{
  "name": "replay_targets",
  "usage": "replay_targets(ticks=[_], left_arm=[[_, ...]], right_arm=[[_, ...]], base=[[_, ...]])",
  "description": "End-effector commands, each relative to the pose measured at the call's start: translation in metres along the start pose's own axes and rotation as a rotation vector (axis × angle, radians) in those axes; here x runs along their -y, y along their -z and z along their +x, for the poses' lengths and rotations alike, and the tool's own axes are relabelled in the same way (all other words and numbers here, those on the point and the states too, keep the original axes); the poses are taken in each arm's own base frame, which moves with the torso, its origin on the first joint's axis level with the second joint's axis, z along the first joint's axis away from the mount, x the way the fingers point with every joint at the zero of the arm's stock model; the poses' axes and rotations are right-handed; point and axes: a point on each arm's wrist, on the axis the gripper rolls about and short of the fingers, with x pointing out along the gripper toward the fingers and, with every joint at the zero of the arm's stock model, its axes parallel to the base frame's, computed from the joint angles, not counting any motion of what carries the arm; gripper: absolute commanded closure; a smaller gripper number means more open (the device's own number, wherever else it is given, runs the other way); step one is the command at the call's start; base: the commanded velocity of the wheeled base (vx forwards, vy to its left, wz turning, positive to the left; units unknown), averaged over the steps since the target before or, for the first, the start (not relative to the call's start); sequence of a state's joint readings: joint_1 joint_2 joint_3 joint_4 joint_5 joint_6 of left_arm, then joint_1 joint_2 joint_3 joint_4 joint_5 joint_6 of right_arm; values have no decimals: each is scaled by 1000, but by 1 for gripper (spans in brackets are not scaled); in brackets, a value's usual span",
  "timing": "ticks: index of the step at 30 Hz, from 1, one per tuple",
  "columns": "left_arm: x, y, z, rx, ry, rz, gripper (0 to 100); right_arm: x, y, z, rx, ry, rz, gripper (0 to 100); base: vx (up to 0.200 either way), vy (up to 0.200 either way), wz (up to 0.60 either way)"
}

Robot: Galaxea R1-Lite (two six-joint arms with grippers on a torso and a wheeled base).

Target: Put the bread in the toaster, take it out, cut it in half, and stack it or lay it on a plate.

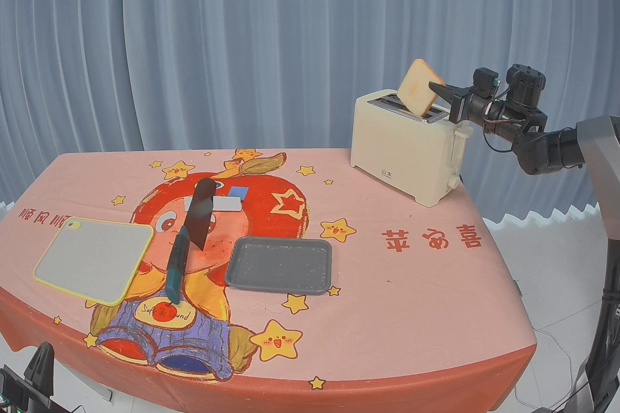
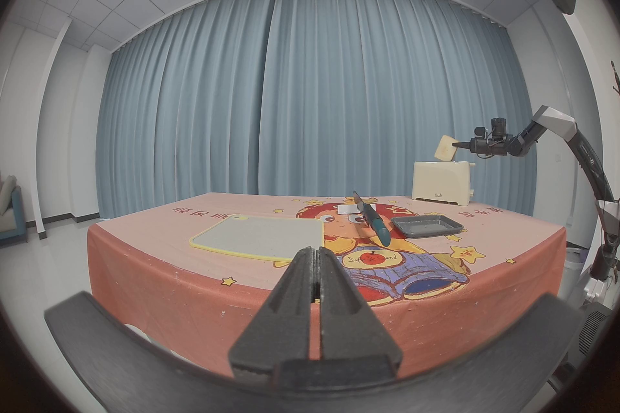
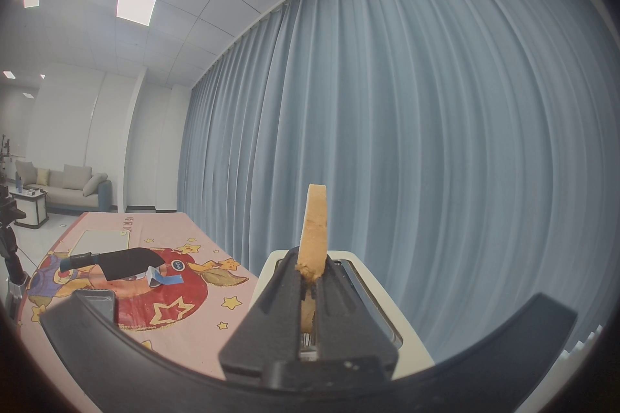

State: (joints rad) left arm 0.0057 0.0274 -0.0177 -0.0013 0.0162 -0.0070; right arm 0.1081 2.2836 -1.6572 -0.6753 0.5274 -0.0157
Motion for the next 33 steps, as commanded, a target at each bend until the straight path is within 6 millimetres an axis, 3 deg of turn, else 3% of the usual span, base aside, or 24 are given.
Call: replay_targets(ticks=[1,22,23,33], left_arm=[[0,5,1,-19,-1,0,100],[0,5,1,-19,-1,0,100],[0,5,1,-19,-1,0,100],[0,5,1,-19,-1,0,100]], right_arm=[[-1,-1,-5,-7,0,1,100],[-3,10,-9,-47,-8,-19,100],[-4,11,-8,-49,-8,-20,0],[-5,9,-11,-51,-9,-18,0]], base=[[0,0,0],[0,0,0],[0,0,0],[0,0,0]])
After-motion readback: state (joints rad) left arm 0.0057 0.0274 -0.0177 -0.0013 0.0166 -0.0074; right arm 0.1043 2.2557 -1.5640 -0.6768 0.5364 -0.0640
